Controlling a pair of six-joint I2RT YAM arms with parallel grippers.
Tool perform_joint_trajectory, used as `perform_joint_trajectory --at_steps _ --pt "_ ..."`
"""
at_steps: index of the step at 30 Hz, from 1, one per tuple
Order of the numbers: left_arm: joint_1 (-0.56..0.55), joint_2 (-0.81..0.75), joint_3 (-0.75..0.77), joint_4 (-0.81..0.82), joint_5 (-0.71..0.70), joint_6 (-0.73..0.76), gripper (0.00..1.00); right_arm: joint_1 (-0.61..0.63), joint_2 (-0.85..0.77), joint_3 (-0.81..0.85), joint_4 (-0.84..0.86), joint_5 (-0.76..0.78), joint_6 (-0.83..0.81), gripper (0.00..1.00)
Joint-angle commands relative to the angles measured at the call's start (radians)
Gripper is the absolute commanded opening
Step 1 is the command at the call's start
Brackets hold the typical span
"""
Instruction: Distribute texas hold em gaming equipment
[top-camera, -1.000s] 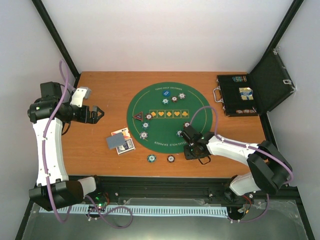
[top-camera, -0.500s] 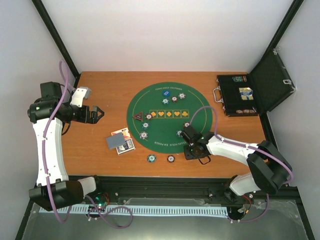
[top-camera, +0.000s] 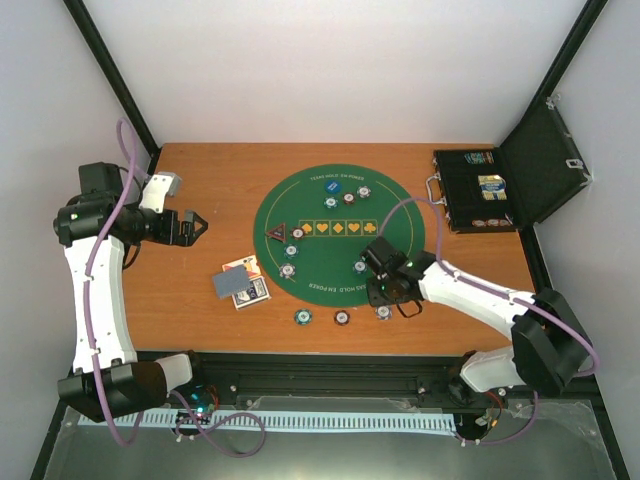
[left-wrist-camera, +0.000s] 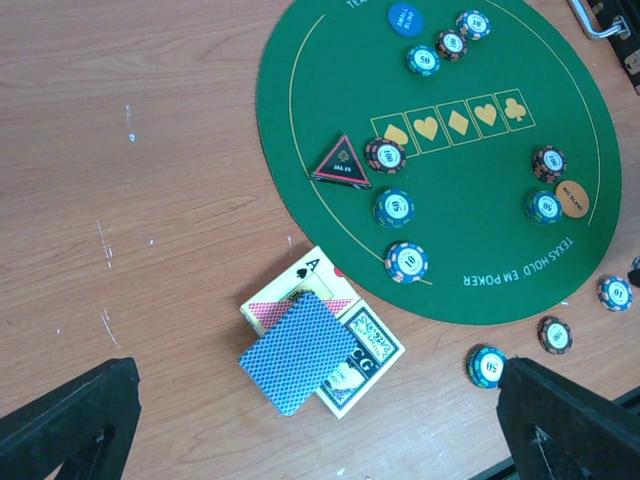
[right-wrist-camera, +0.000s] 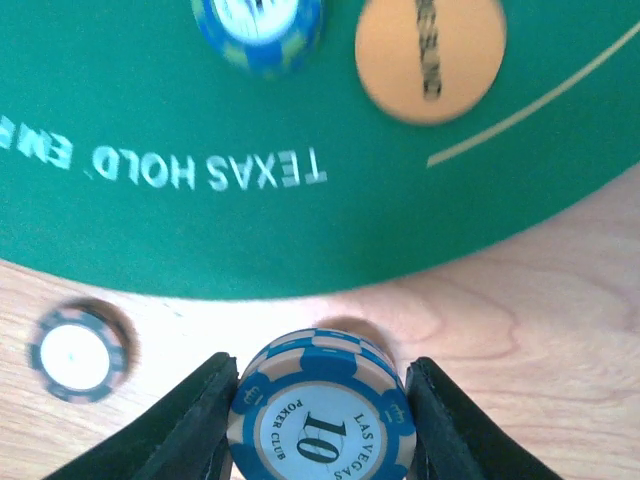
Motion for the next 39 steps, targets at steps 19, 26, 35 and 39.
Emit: perform_joint_trajectory --at_steps 19,26,35,39 --pt "0.006 0.003 -0.020 -0.055 -0.007 0.164 1.00 -0.401 0.403 0.444 0.032 0.001 -0.227 0.22" --pt "0.006 -0.001 -0.092 -0.059 -0.032 0.320 1.00 -0.441 0.534 0.528 0.050 -0.028 -0.235 0.21" --pt "0.006 -0.006 -0.197 -0.064 -0.028 0.524 1.00 -0.441 0.611 0.533 0.082 -0.051 -0.231 0.30" --pt "0.006 0.016 -0.232 -0.079 -0.032 0.608 1.00 -0.442 0.604 0.527 0.075 -0.045 -0.216 0.56"
